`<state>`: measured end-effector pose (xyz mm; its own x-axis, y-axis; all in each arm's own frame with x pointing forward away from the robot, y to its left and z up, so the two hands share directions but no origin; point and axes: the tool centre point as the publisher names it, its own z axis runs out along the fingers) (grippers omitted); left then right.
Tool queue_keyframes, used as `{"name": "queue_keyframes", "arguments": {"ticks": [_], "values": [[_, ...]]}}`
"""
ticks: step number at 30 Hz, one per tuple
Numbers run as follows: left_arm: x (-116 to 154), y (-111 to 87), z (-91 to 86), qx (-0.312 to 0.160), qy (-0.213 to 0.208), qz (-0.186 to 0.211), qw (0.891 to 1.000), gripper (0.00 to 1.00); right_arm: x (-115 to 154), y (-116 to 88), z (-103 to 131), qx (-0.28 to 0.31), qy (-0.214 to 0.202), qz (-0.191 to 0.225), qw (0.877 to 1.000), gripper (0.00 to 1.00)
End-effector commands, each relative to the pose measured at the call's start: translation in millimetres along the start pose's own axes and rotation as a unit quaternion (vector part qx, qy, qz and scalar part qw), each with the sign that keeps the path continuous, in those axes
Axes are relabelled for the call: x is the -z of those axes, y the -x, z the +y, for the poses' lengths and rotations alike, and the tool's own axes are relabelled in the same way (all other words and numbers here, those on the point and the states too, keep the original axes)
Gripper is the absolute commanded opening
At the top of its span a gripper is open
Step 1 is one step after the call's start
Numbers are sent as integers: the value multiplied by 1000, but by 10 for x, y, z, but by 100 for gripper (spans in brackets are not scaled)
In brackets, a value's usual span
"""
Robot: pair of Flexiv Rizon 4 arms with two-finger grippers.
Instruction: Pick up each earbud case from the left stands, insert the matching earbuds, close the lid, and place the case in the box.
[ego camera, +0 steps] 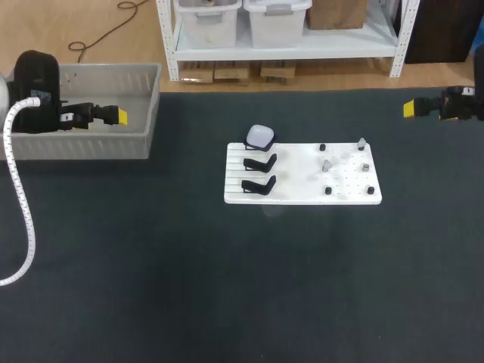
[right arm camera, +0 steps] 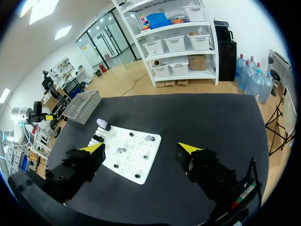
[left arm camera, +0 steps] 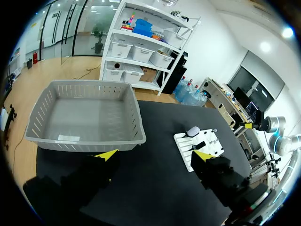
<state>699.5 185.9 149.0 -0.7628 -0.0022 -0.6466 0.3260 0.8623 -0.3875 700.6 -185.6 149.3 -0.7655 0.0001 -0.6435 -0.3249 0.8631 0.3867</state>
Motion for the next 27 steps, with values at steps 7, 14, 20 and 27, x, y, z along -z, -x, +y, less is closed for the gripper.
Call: {"name": "queue_keyframes", "arguments": {"ticks": [7,14,20,27], "values": [[1,10,-15,1,4,3,1000,100,3,0,1,0,0,0,1000,100],[1,10,-15,1,4,3,1000,100,3,0,1,0,0,0,1000,100],[1,10,-15,1,4,3,1000,100,3,0,1,0,0,0,1000,100],[-50,84,-74,-33,-35,-10,999,100,3,0,1,0,0,0,1000,100]]}}
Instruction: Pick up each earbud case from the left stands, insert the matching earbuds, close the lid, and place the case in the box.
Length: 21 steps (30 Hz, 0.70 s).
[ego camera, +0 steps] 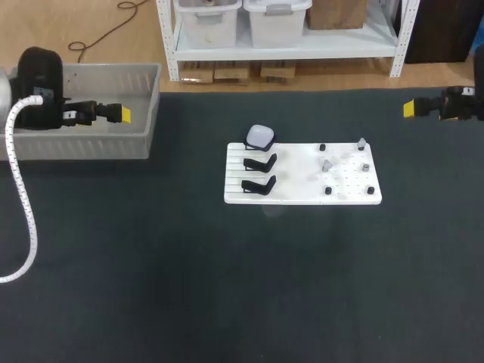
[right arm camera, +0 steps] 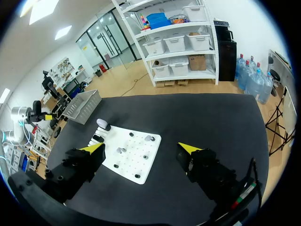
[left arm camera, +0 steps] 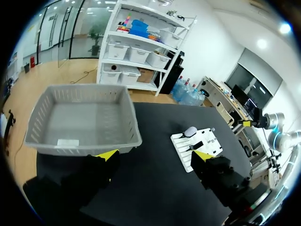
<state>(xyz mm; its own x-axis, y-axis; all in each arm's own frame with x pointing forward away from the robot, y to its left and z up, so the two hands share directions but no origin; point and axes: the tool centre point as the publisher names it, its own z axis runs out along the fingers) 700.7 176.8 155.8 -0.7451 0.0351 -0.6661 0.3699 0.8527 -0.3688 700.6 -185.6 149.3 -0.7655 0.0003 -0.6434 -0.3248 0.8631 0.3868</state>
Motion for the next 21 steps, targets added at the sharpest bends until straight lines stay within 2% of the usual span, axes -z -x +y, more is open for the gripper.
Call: {"name": "queue_keyframes", "arguments": {"ticks": [1,6,11,16,21], "values": [[-42,48,19,-20,-35,-12,999,100,3,0,1,0,0,0,1000,100],[-37,166,-49,-79,-66,-27,994,100,3,0,1,0,0,0,1000,100],[-61,306,-131,-157,-105,-41,981,100,3,0,1,0,0,0,1000,100],[-168,366,-179,-246,-161,-24,955,100,3,0,1,0,0,0,1000,100],[-285,381,-215,-307,-219,8,926,100,3,0,1,0,0,0,1000,100]]}}
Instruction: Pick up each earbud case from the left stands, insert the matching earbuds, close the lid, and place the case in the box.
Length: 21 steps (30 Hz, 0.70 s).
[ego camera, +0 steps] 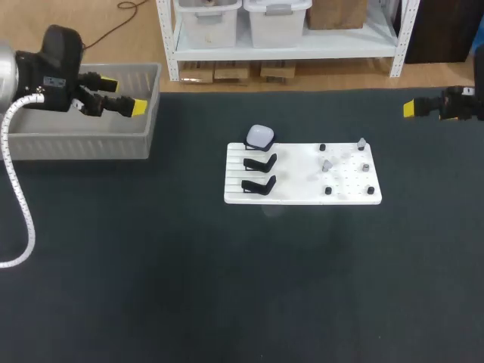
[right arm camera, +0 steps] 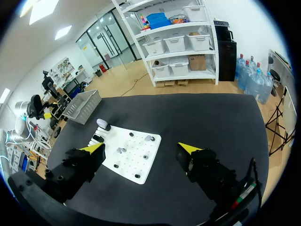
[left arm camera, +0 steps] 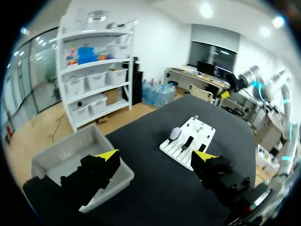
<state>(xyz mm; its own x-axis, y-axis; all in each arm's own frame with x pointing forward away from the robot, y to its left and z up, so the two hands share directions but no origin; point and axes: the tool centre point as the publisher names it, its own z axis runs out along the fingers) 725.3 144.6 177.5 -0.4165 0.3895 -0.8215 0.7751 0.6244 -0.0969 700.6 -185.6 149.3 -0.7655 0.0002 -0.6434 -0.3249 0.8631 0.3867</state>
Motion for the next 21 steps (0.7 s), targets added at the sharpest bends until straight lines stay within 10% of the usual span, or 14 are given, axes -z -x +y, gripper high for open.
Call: {"name": "queue_keyframes", "arguments": {"ticks": [1,21], "values": [[-139,1,82,-63,-145,9,987,100,3,0,1,0,0,0,1000,100],[-653,-15,73,-162,-219,62,960,100,3,0,1,0,0,0,1000,100]]}}
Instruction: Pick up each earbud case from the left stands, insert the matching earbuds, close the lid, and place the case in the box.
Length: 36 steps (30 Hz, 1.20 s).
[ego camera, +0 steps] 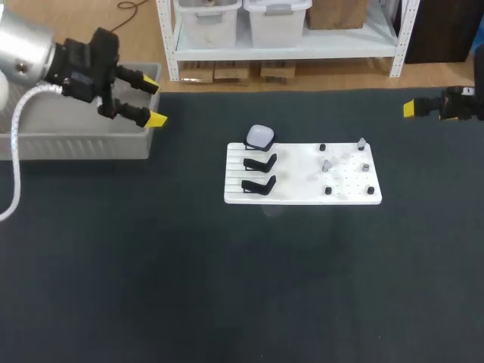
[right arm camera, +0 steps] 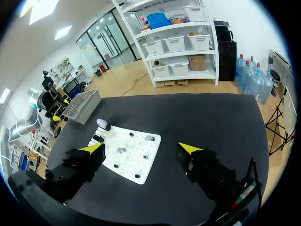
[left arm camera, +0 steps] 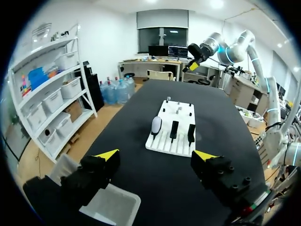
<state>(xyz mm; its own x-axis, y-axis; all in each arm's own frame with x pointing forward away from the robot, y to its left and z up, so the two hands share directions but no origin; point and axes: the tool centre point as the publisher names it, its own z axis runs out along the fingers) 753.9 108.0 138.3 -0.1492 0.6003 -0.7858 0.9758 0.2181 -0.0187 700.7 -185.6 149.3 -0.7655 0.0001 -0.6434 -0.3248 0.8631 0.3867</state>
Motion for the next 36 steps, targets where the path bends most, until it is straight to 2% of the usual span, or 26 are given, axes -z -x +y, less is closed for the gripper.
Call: {"name": "queue_keyframes", "arguments": {"ticks": [1,14,20,22,31,36], "values": [[-27,31,68,1,-62,7,998,100,4,0,1,0,0,0,1000,100],[-66,-5,27,-5,-60,4,998,100,4,0,1,0,0,0,1000,100],[-266,-7,84,-47,-56,8,997,100,4,0,1,0,0,0,1000,100],[-354,10,127,-59,-68,6,996,100,4,0,1,0,0,0,1000,100],[-735,-22,329,-52,-103,-6,993,100,4,0,1,0,0,0,1000,100],[-923,-25,364,-51,-115,-9,992,100,4,0,1,0,0,0,1000,100]]}}
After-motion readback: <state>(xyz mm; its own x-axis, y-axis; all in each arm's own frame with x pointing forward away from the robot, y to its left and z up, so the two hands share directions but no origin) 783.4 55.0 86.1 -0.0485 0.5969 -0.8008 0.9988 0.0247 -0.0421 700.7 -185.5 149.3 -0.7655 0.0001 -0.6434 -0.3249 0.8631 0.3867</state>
